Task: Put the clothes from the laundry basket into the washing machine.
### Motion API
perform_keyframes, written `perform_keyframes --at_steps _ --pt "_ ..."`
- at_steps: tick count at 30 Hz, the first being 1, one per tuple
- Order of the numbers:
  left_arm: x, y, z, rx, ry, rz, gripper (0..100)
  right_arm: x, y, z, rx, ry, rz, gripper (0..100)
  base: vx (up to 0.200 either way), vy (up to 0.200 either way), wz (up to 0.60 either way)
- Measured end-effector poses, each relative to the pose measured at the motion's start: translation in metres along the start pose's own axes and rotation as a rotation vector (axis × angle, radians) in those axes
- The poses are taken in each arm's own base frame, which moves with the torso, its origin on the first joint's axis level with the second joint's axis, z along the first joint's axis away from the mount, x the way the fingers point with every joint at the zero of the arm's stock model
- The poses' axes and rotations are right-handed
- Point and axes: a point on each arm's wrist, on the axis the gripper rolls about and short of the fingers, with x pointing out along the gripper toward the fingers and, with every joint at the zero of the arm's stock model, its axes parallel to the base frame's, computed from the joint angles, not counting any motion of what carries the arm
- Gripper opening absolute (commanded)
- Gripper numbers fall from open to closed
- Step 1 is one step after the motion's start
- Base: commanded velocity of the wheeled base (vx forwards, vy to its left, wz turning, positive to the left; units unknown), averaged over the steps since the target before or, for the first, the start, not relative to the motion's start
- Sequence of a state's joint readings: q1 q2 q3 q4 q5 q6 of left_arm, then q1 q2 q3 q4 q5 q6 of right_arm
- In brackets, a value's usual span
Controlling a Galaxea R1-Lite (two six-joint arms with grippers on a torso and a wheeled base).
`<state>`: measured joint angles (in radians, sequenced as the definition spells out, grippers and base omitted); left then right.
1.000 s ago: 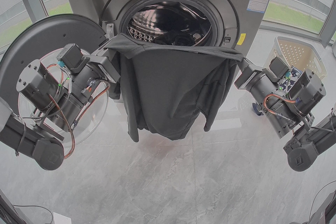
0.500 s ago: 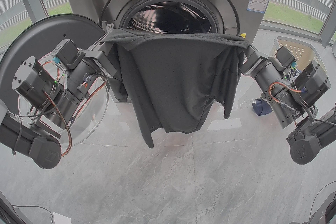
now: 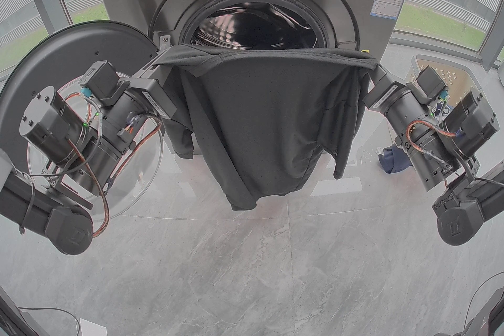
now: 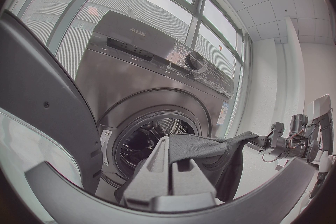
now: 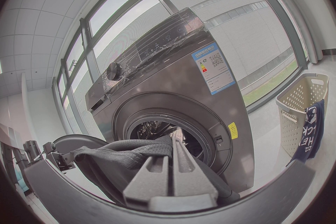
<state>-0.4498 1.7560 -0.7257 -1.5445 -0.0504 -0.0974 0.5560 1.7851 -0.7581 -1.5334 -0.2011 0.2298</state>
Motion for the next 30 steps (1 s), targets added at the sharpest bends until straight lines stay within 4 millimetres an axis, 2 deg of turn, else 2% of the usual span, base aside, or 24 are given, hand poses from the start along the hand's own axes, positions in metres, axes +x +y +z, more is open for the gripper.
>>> perform_keyframes --at_steps 12,19,25,30 --pt "0.000 -0.002 -0.002 -0.004 0.007 -0.006 0 0.001 0.000 0.001 0.001 -0.006 0.001 0 0.000 0.000 0.00" --pt "0.001 -0.015 -0.014 -0.026 0.040 -0.043 0 -0.001 0.002 -0.001 0.007 0.003 0.003 0 0.000 0.000 0.00" --pt "0.004 -0.026 -0.028 -0.044 0.073 -0.081 0 -0.003 0.003 -0.017 0.009 0.053 0.006 0 0.000 0.000 0.00" --pt "0.006 -0.029 -0.040 -0.052 0.102 -0.096 0 -0.004 0.003 -0.045 -0.001 0.130 0.008 0 0.000 0.000 0.00"
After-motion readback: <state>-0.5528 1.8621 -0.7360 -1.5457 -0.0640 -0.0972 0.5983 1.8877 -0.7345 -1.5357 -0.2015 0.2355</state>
